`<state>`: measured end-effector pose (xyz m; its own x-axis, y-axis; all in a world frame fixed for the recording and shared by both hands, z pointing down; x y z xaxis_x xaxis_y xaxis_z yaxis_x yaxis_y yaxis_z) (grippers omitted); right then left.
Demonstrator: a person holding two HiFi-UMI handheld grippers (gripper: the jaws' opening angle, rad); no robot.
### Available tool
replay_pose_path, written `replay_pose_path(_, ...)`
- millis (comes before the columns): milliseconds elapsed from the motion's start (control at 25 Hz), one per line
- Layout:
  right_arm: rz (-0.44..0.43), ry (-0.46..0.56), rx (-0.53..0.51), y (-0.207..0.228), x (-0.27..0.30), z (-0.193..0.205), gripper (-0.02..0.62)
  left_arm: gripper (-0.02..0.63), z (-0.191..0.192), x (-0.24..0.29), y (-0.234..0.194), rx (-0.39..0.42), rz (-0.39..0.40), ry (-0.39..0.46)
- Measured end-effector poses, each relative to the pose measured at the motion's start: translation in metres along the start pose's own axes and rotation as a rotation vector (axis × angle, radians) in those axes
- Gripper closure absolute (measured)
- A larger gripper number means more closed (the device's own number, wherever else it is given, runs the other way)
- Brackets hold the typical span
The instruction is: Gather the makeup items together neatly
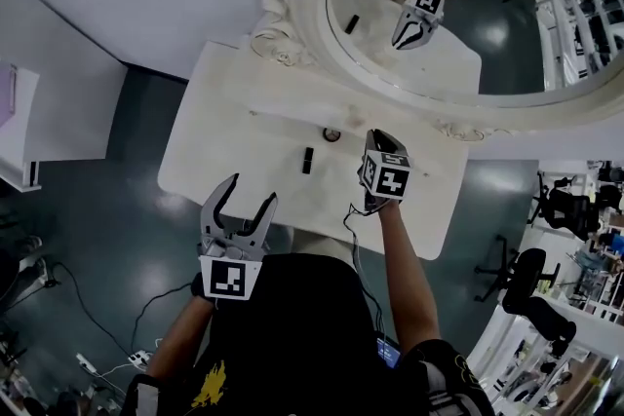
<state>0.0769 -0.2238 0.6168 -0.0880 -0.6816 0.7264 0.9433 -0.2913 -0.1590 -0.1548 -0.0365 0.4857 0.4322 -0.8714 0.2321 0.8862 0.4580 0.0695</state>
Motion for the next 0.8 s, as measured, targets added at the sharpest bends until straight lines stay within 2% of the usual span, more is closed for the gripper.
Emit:
replay_pose_path(160,0.02,0.032,0.043,0.005,-0.018,0.014,0.545,0.322,0.002,-0.003,0.006,0.011,0.017,-0.012)
replay_pose_path(320,0.026,0.088,-0.02,-0.01,-0.042,0.031,0.543,0.322,-0.003,-0.004,0.013,0.079,0.054,-0.039)
replay_pose_path(440,0.002,0.11,-0.032,-0.028,-0.048,0.047,0.535,0.322,-0.009,-0.004,0.016,0.04,0.034,0.003)
replay_pose_path(560,-0.045,0.09,0.012,-0.044,-0.04,0.061,0.503,0.322,-0.011,0.003,0.021,0.176,0.09,-0.056)
replay_pose_path(600,-0.061,0.079,0.017,-0.048,-0.036,0.064,0.494,0.322,-0.012,0.006,0.023,0.162,0.091,-0.057)
replay_pose_path(720,-0.087,0.049,0.009,-0.053,-0.021,0.073,0.485,0.322,-0.016,0.013,0.031,-0.091,0.008,0.027)
replay_pose_path(760,-0.092,0.045,0.007,-0.054,-0.014,0.075,0.479,0.322,-0.017,0.014,0.033,-0.121,-0.004,0.033)
replay_pose_path(800,-0.096,0.042,0.006,-0.055,-0.006,0.075,0.469,0.322,-0.018,0.015,0.035,-0.112,-0.004,0.028)
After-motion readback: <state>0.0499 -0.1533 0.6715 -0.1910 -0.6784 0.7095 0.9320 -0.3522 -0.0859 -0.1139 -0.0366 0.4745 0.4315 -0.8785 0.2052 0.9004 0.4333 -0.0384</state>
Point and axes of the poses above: the fingertips, and each gripper's own axes: x forward along the fingers, y to its right, z out of its underside, the point moved 2 cm from there along -x, backward along the fingers, and after that the axes turned 9 degrees about z, right-handed, at the moved point
